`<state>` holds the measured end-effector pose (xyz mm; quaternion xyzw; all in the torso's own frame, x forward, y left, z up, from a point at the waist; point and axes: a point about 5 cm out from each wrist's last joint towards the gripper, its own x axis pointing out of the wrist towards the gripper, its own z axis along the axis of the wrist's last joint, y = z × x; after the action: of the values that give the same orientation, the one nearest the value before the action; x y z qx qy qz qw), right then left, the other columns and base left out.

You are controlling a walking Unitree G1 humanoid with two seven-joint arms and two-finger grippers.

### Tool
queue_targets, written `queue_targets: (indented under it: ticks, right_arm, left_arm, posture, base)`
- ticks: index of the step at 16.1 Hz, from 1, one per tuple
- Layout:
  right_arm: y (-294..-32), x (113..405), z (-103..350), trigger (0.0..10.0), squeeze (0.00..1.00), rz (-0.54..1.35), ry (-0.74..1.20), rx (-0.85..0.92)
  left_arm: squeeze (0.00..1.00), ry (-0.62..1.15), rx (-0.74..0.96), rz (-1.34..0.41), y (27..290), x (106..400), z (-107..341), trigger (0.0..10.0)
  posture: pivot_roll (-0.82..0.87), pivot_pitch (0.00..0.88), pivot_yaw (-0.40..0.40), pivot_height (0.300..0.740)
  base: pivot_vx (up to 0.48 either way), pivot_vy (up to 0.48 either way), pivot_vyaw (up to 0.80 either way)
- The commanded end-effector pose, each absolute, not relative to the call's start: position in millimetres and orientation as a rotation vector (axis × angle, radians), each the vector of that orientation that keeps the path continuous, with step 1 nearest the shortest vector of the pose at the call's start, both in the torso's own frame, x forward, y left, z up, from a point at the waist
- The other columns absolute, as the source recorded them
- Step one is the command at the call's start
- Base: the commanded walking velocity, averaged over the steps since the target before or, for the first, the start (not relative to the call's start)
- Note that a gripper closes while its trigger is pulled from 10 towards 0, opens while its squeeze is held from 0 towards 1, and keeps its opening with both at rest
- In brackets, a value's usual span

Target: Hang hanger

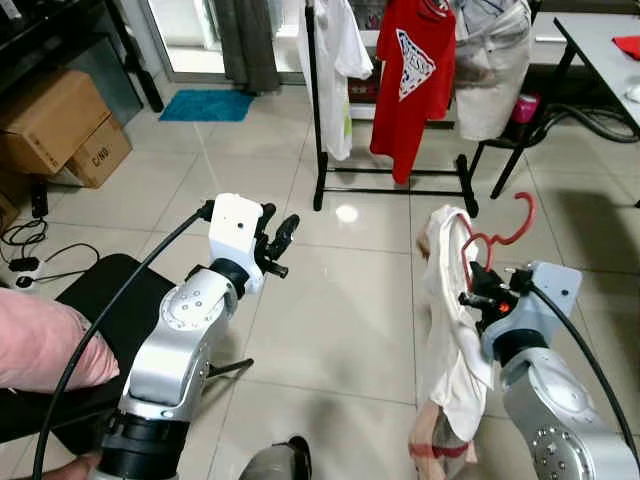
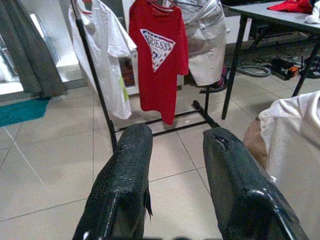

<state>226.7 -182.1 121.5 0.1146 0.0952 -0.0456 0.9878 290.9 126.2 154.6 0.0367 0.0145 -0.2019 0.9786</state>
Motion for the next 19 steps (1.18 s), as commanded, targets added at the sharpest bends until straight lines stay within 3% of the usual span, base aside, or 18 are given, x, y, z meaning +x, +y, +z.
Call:
queue_targets:
  ticks: [1, 4, 19]
  right_arm:
    - [-185.1, 226.6, 128.8, 10.0, 0.0, -0.104, 0.144, 0.233]
    - [-184.9, 227.6, 128.5, 10.0, 0.0, -0.109, 0.146, 0.244]
    - [-183.8, 228.4, 128.1, 10.0, 0.0, -0.111, 0.133, 0.201]
  left_arm:
    - [0.0, 0.031, 0.086, -0.397, 128.9, 289.2, 155.7, 10.0]
    - [0.0, 0.035, 0.083, -0.41, 125.3, 288.5, 155.5, 10.0]
    - [0.0, 0.037, 0.071, -0.415, 123.0, 288.4, 156.5, 10.0]
  posture:
    - [-0.02, 0.093, 0.094, 0.74]
    - [-0.02, 0.092, 0.093, 0.74]
    - [-0.02, 0.095, 0.091, 0.74]
  base:
    - [0.281, 0.0, -0.49]
    - [0.284, 0.0, -0.57]
    - [0.34, 0.0, 0.0]
